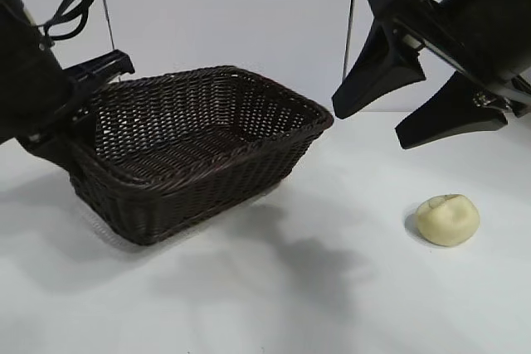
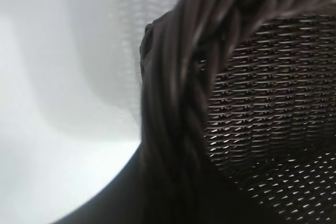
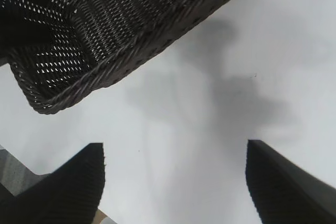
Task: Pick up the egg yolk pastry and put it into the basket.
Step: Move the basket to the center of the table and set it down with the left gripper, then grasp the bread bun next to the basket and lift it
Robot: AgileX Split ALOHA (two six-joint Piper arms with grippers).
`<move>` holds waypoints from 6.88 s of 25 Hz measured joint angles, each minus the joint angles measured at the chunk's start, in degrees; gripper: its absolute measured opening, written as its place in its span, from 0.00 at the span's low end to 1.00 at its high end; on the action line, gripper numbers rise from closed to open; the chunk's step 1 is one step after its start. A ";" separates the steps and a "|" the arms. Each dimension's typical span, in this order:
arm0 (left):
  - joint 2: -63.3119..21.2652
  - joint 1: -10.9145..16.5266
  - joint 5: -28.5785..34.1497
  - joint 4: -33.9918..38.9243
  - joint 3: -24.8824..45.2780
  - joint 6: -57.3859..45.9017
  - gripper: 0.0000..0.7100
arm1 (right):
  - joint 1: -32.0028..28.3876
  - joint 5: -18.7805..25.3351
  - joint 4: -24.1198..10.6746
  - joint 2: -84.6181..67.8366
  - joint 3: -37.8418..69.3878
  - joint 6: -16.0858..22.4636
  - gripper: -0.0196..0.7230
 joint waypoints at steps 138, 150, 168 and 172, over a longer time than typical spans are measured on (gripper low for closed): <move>-32.39 19.01 29.28 5.57 -4.23 54.87 0.93 | 0.00 -0.86 -0.01 0.11 0.00 0.00 0.76; -61.81 19.01 30.21 5.57 20.01 54.94 0.93 | 0.00 -0.86 -0.01 0.11 0.00 0.00 0.76; -81.61 19.01 22.48 5.57 38.44 53.83 0.93 | 0.00 -0.48 -0.01 0.11 0.00 0.00 0.76; -84.47 19.01 22.46 5.57 38.44 53.83 0.93 | 0.00 -0.55 -0.01 0.11 0.00 0.00 0.76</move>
